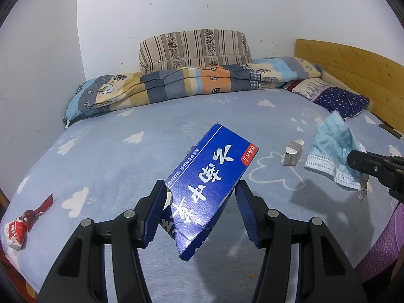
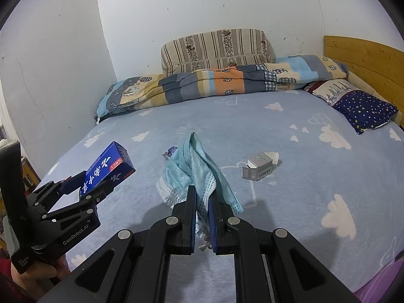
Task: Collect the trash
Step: 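Hold the face mask in the right tool and the medicine box in the left tool above the bed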
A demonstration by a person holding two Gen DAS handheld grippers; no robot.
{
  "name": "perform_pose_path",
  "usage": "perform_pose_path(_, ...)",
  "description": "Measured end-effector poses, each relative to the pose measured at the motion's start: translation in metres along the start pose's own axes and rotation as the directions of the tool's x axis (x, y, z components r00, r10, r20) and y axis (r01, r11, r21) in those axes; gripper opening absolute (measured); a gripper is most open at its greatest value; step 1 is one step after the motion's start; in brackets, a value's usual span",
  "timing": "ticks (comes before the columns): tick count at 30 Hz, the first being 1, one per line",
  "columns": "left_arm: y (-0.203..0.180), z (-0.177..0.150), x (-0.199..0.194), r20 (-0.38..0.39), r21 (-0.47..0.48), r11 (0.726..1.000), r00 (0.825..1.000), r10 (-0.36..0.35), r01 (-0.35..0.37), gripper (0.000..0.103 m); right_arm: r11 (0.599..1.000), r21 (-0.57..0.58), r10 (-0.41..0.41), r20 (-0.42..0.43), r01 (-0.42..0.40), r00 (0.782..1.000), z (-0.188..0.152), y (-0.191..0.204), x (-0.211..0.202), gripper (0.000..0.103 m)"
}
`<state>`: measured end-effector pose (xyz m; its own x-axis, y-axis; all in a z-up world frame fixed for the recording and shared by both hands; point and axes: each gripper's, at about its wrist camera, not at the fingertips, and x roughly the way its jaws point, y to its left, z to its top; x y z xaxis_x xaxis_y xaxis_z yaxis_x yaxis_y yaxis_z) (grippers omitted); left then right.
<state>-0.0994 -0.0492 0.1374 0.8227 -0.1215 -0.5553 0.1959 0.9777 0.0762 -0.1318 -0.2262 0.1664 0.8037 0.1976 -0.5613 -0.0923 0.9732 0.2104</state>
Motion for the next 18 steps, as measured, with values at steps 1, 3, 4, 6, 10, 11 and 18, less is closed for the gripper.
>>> perform_pose_path(1,-0.0002,-0.0001,-0.0001,0.000,0.001,1.000,1.000,-0.001,0.001,0.055,1.000,0.000,-0.001,0.000,0.001,1.000,0.0000,0.0000,0.0000,0.009)
perform_pose_path(3,-0.0003,-0.0003,0.0001,0.001,0.004,1.000,1.000,-0.003,0.003,0.055,1.000,0.001,0.000,0.000,0.000,1.000,0.0000,-0.0002,-0.0001,0.009)
perform_pose_path(4,-0.0007,-0.0003,0.0000,0.001,0.003,1.000,1.000,-0.002,0.002,0.055,1.000,0.000,0.000,0.000,0.000,1.000,0.0000,-0.0003,-0.0001,0.009)
perform_pose_path(6,-0.0011,-0.0004,-0.0002,0.000,0.002,1.000,1.000,-0.003,0.003,0.055,1.000,0.001,0.000,0.000,0.000,1.000,0.0000,-0.0005,-0.0002,0.009)
perform_pose_path(10,-0.0034,-0.0004,-0.0008,0.000,0.003,1.000,1.000,-0.003,0.003,0.055,1.000,0.001,-0.001,0.000,0.001,1.000,0.0000,-0.0007,-0.0003,0.009)
perform_pose_path(11,-0.0030,-0.0002,-0.0007,0.000,0.004,1.000,1.000,-0.006,0.006,0.055,1.000,0.001,0.000,0.000,0.000,1.000,0.0000,-0.0008,-0.0002,0.009)
perform_pose_path(18,-0.0055,0.0002,-0.0002,0.001,0.015,1.000,1.000,-0.014,0.014,0.055,1.000,0.002,0.000,-0.001,0.000,1.000,0.0001,-0.0013,-0.0004,0.009)
